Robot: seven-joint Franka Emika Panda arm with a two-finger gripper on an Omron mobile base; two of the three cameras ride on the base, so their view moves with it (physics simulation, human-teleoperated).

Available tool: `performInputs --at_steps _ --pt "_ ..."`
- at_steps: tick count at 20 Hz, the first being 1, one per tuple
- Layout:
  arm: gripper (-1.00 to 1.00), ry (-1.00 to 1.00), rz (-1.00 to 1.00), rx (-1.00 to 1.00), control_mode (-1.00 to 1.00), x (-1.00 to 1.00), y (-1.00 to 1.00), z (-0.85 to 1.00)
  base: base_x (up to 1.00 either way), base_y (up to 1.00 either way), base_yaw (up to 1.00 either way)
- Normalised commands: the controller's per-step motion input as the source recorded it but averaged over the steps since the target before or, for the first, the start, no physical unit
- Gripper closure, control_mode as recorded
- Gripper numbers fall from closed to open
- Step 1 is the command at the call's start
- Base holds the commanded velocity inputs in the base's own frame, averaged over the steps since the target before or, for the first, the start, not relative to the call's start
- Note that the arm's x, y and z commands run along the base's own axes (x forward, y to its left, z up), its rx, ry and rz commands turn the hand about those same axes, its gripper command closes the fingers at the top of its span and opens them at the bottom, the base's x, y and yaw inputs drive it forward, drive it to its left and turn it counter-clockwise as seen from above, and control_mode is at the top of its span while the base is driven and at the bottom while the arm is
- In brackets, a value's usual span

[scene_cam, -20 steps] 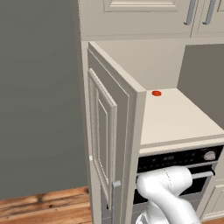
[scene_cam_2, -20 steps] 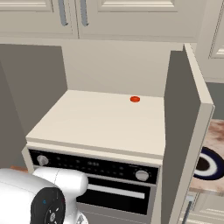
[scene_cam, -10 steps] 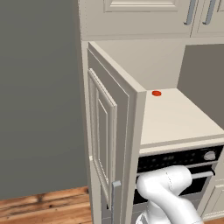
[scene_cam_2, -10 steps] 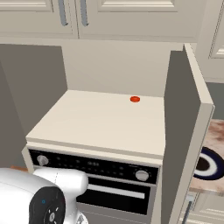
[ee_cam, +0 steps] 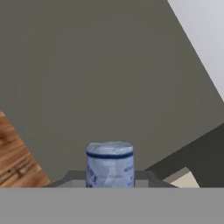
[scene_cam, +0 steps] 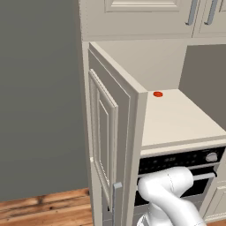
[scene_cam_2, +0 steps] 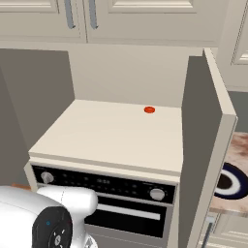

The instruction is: Pick the chicken drumstick from the plate and place it on the cutting board. Then pick the condiment bottle from the cabinet and place it next to the cutting board.

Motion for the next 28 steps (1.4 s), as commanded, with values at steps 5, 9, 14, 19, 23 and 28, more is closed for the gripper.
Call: performInputs --at_steps 5,9,14,19,23,28 --pt "1.00 0.00 0.00 0.00 1.00 0.00 0.00 0.00 -0.33 0.00 0.00" --pt "1.00 0.00 0.00 0.00 1.00 0.00 0.00 0.00 -0.44 0.00 0.00" --pt "1.00 0.00 0.00 0.00 1.00 0.00 0.00 0.00 -0.48 0.00 0.00" --pt "1.00 0.00 0.00 0.00 1.00 0.00 0.00 0.00 -0.46 0.00 0.00" --pt "1.00 0.00 0.00 0.00 1.00 0.00 0.00 0.00 -0.48 0.00 0.00" --pt "1.00 0.00 0.00 0.00 1.00 0.00 0.00 0.00 -0.49 0.00 0.01"
